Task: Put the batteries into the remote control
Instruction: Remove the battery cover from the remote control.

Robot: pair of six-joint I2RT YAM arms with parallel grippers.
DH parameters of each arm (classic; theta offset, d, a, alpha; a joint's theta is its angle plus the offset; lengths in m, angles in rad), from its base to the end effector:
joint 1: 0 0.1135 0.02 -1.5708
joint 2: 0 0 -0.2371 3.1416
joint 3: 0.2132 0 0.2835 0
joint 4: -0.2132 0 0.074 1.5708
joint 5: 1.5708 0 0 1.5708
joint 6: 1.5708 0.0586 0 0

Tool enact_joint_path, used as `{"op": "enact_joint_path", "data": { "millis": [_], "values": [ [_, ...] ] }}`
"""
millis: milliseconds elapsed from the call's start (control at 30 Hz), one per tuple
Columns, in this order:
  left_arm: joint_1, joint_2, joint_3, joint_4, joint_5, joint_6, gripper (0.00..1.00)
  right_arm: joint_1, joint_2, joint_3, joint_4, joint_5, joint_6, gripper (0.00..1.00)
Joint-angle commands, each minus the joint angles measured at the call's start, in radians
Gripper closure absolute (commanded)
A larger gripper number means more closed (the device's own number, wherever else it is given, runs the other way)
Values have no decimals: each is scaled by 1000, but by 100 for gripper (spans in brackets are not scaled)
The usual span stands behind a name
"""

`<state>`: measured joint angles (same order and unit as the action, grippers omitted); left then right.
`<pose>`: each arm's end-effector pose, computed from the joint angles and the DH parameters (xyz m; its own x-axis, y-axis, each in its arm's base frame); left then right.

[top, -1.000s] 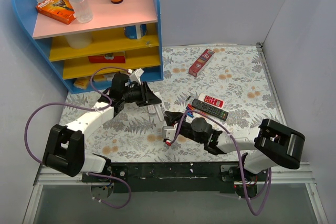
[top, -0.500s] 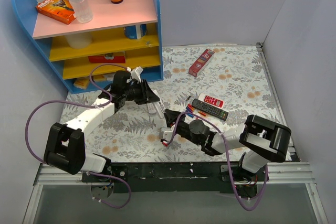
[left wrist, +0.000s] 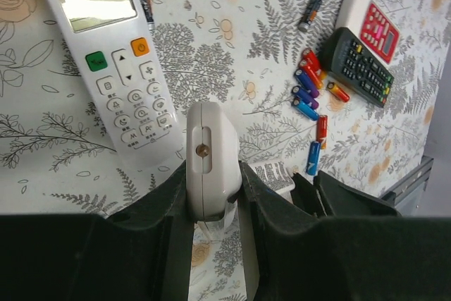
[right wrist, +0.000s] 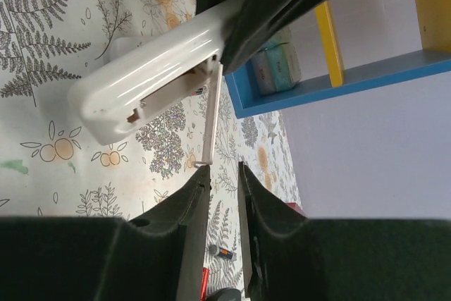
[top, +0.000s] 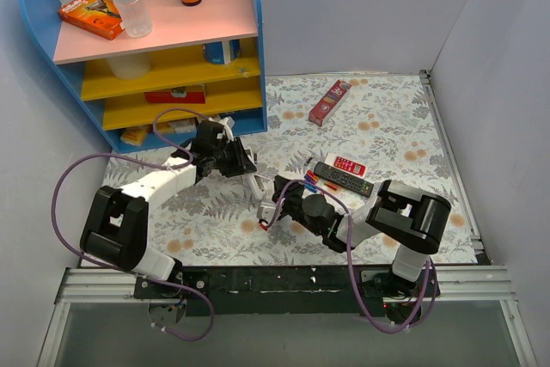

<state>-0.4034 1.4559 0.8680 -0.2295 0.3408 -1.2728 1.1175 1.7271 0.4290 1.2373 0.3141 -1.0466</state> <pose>0.3097 -0.1535 0.1510 -0.7517 -0.6588 0.0322 -0.4709 0.5019 -0.7255 0.1559 0.2787 0.0891 0.6100 -0.6279 -0.4833 -0.3834 0.3000 -0.8735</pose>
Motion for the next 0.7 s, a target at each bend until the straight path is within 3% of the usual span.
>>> {"op": "enact_joint_path", "data": {
  "millis": [0,400,533,567,667],
  "values": [
    [-9,41,58,25,-55,-31,100,1,22,37,96,36,29,71],
    [0,89,106,61,-106,-54,100,1,-44,8,-21,112,174,67],
    [-2,31,94,59,-91,-25,100,2,-145,60,-212,235,350,62],
    [-2,-4,86,58,-86,-16,100,1,-164,107,-352,261,434,61],
    [2,-102,43,58,-68,27,100,1,-234,177,-668,307,566,38]
  ]
}}
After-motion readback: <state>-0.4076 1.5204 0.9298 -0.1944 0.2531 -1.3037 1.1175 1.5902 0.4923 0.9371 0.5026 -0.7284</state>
